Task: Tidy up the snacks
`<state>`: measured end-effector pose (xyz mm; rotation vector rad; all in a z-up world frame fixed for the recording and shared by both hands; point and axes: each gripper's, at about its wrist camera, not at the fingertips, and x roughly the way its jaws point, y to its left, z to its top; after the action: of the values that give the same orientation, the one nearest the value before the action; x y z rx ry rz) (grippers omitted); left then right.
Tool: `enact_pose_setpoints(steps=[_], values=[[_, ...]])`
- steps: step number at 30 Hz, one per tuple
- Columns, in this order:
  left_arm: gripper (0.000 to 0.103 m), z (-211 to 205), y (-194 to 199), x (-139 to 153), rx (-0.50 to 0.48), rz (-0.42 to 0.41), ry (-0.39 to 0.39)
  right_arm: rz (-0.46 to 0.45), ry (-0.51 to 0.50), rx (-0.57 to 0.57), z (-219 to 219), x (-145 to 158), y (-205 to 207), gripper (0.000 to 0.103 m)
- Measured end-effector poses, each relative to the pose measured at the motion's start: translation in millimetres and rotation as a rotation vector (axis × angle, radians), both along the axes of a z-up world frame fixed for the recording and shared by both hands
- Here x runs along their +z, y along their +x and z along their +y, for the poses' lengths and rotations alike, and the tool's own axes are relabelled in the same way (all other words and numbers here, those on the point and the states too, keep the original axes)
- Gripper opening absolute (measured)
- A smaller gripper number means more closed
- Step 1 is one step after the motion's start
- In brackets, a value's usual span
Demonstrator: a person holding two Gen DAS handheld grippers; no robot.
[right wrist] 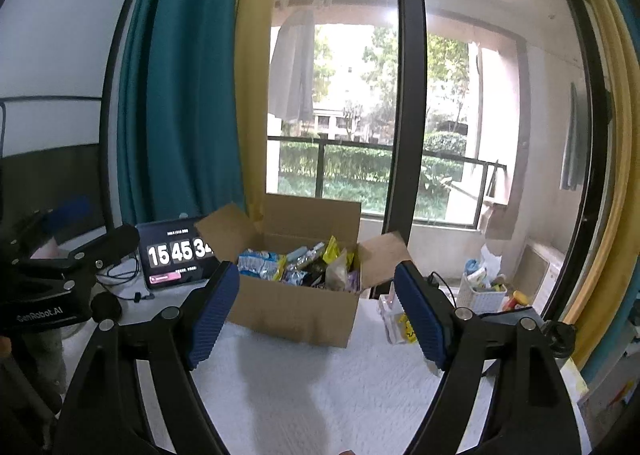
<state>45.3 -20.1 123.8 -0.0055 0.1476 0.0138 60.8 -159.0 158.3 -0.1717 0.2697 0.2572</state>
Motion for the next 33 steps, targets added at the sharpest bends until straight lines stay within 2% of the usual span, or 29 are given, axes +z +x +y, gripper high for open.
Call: enact_pose_setpoints(steps=[33], values=[[0.097,-6.9,-9.6,-2.8,0.005,-0.024,-0.006,0.010,0.004,-0.012,0.8,-0.9,2.3,0.083]])
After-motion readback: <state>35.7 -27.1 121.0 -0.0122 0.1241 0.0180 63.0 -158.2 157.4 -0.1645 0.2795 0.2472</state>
